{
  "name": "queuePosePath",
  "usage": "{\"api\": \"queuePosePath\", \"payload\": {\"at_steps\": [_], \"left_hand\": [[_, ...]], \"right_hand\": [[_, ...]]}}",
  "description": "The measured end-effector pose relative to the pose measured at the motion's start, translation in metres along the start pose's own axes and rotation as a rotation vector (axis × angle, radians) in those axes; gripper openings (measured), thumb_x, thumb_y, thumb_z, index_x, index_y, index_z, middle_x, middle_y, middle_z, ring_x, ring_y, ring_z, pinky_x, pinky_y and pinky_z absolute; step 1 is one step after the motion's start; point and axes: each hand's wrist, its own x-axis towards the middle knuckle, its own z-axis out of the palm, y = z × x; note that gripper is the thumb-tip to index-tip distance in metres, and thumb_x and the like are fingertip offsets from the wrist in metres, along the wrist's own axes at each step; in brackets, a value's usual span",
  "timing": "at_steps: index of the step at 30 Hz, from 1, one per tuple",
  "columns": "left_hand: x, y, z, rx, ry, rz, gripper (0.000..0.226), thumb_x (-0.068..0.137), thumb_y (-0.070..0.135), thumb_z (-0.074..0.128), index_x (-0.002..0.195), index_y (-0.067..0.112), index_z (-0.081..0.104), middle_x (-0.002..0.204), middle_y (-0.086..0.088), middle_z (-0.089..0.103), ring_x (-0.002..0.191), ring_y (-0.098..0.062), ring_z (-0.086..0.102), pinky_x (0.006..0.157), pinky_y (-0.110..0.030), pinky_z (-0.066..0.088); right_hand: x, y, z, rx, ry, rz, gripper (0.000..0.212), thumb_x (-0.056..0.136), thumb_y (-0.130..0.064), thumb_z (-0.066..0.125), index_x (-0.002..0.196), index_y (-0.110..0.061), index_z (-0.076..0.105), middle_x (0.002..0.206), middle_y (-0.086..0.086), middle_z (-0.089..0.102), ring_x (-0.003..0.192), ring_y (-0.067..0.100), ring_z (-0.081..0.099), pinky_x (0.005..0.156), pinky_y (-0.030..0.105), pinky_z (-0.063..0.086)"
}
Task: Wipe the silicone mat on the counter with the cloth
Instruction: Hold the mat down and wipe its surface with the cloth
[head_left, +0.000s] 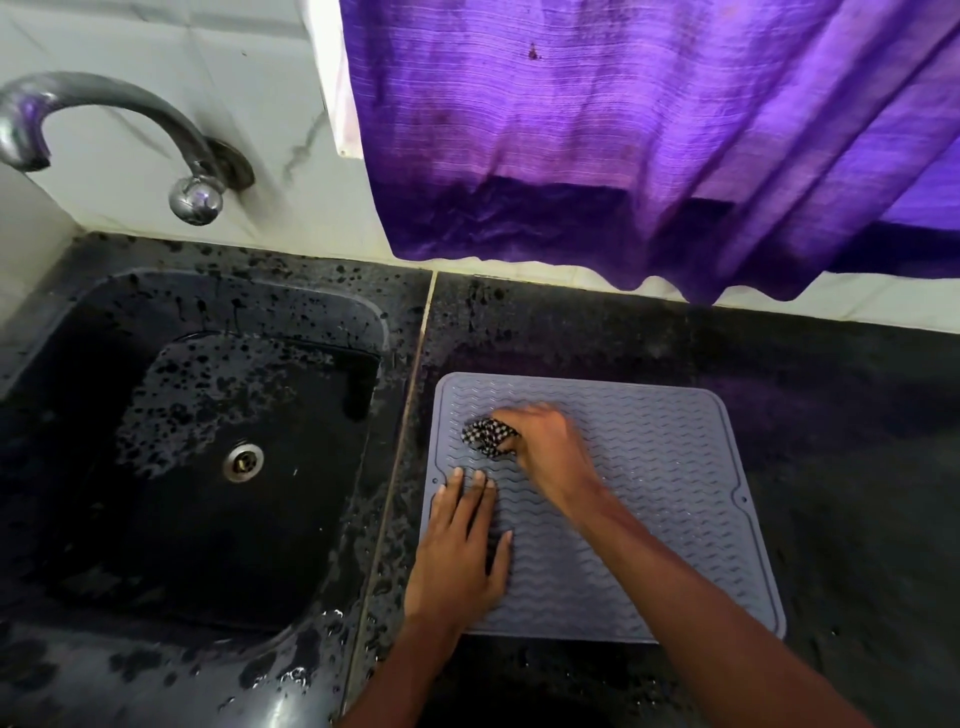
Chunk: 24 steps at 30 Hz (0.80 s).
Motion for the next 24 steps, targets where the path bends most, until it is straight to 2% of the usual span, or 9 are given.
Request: {"api": "queuePosePath", "payload": {"at_steps": [2, 6, 11, 13, 15, 18, 20, 24], "left_hand": [[0.000, -0.001, 0.001, -0.006, 0.009, 0.002, 0.058, 0.099, 0.039, 0.048, 0.143, 0.001, 0.052, 0.151, -0.013, 0.048, 0.147, -0.030, 0.035, 0.116, -0.049, 0.032], [0.000, -0.001, 0.001, -0.024, -0.012, -0.020, 0.057, 0.099, 0.039, 0.047, 0.140, 0.001, 0.055, 0.148, -0.013, 0.052, 0.146, -0.028, 0.037, 0.116, -0.048, 0.035], [0.000, -0.002, 0.000, -0.061, -0.022, -0.029, 0.053, 0.098, 0.039, 0.050, 0.135, 0.001, 0.059, 0.144, -0.014, 0.055, 0.145, -0.029, 0.039, 0.117, -0.048, 0.035], [-0.001, -0.002, 0.000, -0.078, -0.023, -0.031, 0.051, 0.099, 0.038, 0.048, 0.134, 0.003, 0.059, 0.145, -0.014, 0.054, 0.145, -0.028, 0.039, 0.119, -0.048, 0.032], [0.000, -0.001, -0.004, -0.112, -0.017, -0.057, 0.050, 0.100, 0.035, 0.047, 0.136, 0.002, 0.057, 0.147, -0.014, 0.053, 0.144, -0.026, 0.040, 0.117, -0.047, 0.035], [0.001, 0.002, -0.010, -0.175, 0.026, -0.102, 0.045, 0.098, 0.024, 0.048, 0.135, -0.001, 0.056, 0.140, -0.015, 0.056, 0.134, -0.027, 0.051, 0.108, -0.045, 0.047], [0.002, 0.003, -0.013, -0.205, 0.062, -0.095, 0.038, 0.097, 0.015, 0.049, 0.129, -0.002, 0.058, 0.130, -0.014, 0.059, 0.124, -0.026, 0.058, 0.100, -0.043, 0.052], [0.000, 0.003, -0.017, -0.219, 0.110, -0.117, 0.033, 0.095, 0.010, 0.049, 0.124, -0.001, 0.062, 0.124, -0.011, 0.062, 0.117, -0.022, 0.061, 0.099, -0.031, 0.052]], "right_hand": [[0.007, -0.012, 0.000, 0.014, 0.033, -0.015, 0.047, 0.073, 0.004, 0.067, 0.108, -0.028, 0.069, 0.097, -0.004, 0.072, 0.090, 0.019, 0.060, 0.078, 0.032, 0.048], [0.007, -0.035, 0.014, 0.009, -0.015, -0.047, 0.047, 0.068, 0.007, 0.064, 0.105, -0.023, 0.070, 0.095, -0.002, 0.072, 0.086, 0.018, 0.058, 0.079, 0.030, 0.046], [0.012, -0.043, 0.012, -0.007, -0.007, -0.021, 0.048, 0.067, 0.008, 0.060, 0.100, -0.026, 0.068, 0.086, -0.006, 0.067, 0.081, 0.012, 0.048, 0.069, 0.026, 0.040], [0.011, -0.047, 0.018, -0.008, -0.030, -0.031, 0.046, 0.068, 0.003, 0.063, 0.103, -0.026, 0.068, 0.091, -0.006, 0.070, 0.085, 0.015, 0.054, 0.073, 0.026, 0.040], [0.012, -0.047, 0.024, 0.009, -0.045, -0.015, 0.044, 0.068, 0.000, 0.066, 0.102, -0.029, 0.067, 0.092, -0.006, 0.071, 0.087, 0.017, 0.056, 0.079, 0.031, 0.047], [0.012, -0.048, 0.022, 0.009, -0.052, 0.000, 0.041, 0.067, -0.003, 0.070, 0.097, -0.030, 0.066, 0.088, -0.007, 0.069, 0.086, 0.018, 0.056, 0.079, 0.034, 0.049], [0.004, -0.047, 0.023, 0.002, -0.027, 0.004, 0.044, 0.068, -0.002, 0.072, 0.102, -0.029, 0.067, 0.095, -0.005, 0.069, 0.093, 0.018, 0.056, 0.084, 0.030, 0.045], [-0.001, -0.050, 0.024, -0.010, -0.022, 0.011, 0.047, 0.072, 0.001, 0.069, 0.110, -0.027, 0.068, 0.100, -0.004, 0.069, 0.098, 0.018, 0.056, 0.083, 0.026, 0.042]]}}
